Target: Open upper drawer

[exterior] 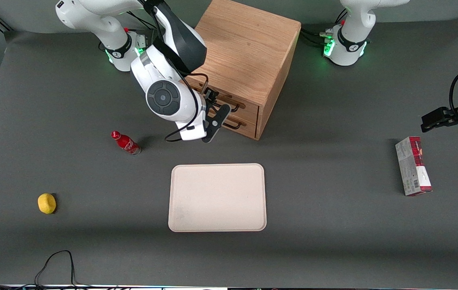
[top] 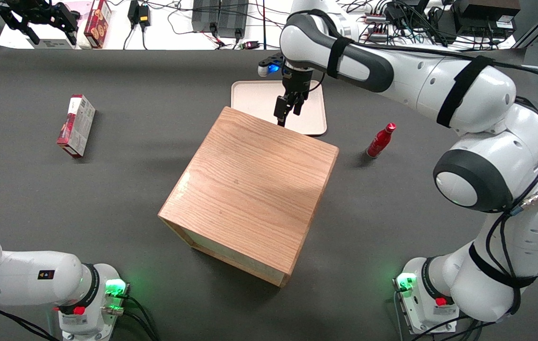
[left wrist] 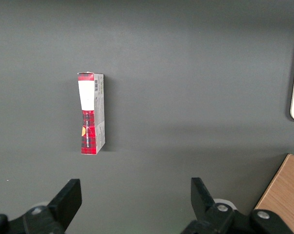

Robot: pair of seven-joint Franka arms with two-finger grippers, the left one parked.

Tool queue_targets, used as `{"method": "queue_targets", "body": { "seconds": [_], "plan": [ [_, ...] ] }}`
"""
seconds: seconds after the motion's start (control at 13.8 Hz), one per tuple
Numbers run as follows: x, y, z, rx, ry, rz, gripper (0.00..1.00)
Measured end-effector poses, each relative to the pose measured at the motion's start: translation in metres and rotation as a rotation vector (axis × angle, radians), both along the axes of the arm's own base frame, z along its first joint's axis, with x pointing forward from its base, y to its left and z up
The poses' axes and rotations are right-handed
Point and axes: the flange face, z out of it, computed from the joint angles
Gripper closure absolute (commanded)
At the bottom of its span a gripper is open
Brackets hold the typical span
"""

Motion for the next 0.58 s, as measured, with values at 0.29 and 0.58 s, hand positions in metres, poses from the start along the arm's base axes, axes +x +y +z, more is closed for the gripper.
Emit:
{"method": "queue_targets", "body": {
  "seconds": [0.29, 0.58],
  "plan": [
    [-0.0024, 0.0013, -0.0092, -0.006, 0.009, 0.002, 0.00],
    [-0.0092, 0.0095, -0.0123, -0.005, 0.007, 0.016, 0.00]
  ]
}}
